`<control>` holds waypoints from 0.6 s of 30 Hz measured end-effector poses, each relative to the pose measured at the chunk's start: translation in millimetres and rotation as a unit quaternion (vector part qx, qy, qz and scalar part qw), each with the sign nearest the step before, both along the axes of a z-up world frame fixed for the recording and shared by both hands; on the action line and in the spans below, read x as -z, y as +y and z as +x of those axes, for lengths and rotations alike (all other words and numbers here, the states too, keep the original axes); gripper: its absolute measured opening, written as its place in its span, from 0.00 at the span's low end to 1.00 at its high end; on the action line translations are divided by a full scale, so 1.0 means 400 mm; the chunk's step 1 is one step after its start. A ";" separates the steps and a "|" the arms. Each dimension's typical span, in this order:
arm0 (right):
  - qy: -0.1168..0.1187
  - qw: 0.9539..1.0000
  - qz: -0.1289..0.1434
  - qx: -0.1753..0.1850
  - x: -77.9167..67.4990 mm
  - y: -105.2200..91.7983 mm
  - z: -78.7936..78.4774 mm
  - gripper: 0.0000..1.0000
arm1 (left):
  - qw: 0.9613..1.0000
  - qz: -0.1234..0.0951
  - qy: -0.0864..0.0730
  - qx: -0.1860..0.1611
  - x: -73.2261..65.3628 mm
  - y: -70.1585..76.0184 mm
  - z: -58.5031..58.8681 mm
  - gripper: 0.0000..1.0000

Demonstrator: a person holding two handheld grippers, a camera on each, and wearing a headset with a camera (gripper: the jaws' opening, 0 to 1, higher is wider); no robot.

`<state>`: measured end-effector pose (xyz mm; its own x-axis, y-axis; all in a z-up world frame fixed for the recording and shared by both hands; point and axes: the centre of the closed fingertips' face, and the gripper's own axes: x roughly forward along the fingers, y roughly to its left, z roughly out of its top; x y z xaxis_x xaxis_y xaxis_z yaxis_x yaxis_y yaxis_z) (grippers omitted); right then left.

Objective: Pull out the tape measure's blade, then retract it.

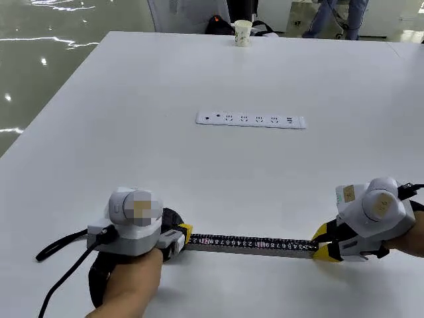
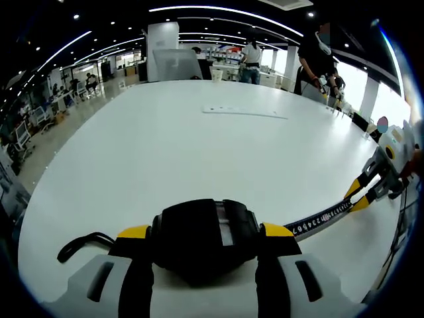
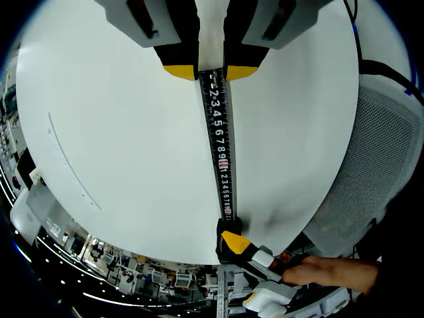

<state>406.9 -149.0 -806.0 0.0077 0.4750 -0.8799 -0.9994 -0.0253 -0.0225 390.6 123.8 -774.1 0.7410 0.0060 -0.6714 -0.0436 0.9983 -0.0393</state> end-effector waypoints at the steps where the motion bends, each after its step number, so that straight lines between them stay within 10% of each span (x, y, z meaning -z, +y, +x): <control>1: 0.000 1.000 0.000 0.000 0.000 0.000 0.001 0.09 | 1.000 -0.001 0.000 0.000 0.000 0.000 0.000 0.57; 18: 0.003 1.000 -0.002 0.003 -0.002 0.001 0.000 0.09 | 1.000 -0.006 0.000 0.000 0.002 0.001 0.001 0.57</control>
<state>407.0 -148.5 -805.2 0.0047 0.4714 -0.8819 -0.9997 -0.0203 -0.0162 391.2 124.2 -774.8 0.7413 -0.0019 -0.6712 -0.0437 0.9977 -0.0510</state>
